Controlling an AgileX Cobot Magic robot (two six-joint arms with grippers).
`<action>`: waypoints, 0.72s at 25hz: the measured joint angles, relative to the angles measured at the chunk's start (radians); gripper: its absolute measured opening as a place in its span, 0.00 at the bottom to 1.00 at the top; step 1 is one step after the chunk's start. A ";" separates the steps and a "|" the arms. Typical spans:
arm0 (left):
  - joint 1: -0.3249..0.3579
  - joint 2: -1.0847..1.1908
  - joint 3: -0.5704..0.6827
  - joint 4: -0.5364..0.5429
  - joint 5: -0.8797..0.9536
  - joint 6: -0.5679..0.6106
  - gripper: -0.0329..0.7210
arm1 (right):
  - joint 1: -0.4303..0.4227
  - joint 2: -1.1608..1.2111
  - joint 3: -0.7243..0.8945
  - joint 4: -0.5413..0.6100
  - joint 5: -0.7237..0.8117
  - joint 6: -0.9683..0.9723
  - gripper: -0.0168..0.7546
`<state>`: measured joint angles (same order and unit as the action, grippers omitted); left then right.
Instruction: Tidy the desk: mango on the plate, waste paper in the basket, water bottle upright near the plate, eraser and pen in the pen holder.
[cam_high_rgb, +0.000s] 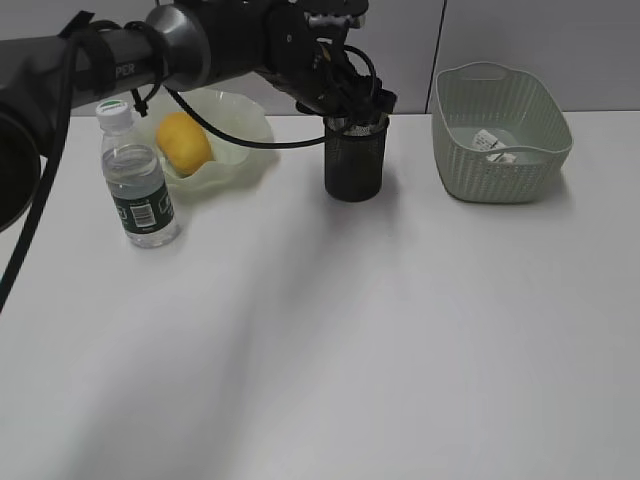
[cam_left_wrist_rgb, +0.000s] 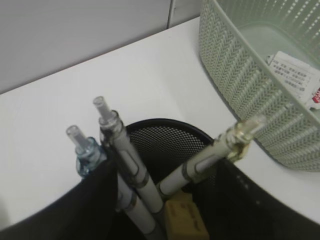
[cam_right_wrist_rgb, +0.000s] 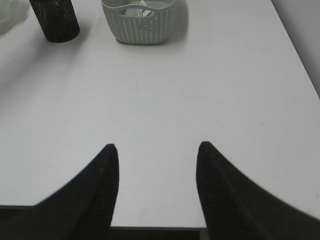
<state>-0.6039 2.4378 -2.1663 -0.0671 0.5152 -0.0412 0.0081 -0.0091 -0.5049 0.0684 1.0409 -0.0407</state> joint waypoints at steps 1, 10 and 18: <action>0.000 0.000 0.000 -0.001 0.000 0.000 0.69 | 0.000 0.000 0.000 0.000 0.000 0.000 0.55; 0.001 -0.063 0.000 0.001 0.046 0.000 0.74 | 0.000 0.000 0.000 0.000 0.000 0.000 0.55; -0.003 -0.227 0.000 0.001 0.243 0.000 0.74 | 0.000 0.000 0.000 0.000 0.000 0.000 0.54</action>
<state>-0.6073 2.2106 -2.1663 -0.0660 0.7584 -0.0412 0.0081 -0.0091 -0.5049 0.0684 1.0409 -0.0407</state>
